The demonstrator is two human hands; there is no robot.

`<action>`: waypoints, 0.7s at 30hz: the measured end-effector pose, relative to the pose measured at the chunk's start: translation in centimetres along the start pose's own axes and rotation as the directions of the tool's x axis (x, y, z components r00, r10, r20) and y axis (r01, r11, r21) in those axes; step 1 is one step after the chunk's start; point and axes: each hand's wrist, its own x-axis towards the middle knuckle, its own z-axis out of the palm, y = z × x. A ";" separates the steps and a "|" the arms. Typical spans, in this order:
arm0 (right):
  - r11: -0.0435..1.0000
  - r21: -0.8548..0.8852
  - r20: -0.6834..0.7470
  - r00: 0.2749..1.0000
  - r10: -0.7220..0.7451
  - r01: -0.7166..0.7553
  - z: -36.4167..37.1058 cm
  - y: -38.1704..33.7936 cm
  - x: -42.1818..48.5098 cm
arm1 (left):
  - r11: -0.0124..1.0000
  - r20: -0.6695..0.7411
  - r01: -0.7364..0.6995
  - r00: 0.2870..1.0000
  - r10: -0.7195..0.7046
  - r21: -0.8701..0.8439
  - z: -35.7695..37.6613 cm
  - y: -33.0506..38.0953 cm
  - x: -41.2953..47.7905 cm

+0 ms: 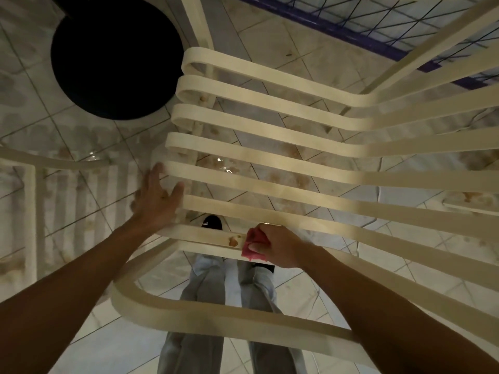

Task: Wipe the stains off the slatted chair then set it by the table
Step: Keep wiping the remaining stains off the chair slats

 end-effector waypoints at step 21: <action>0.959 -0.254 -0.052 0.989 -0.142 0.124 3.6 -8.5 3.3 | 0.960 0.167 0.167 0.977 -0.131 -0.223 0.5 0.4 -0.9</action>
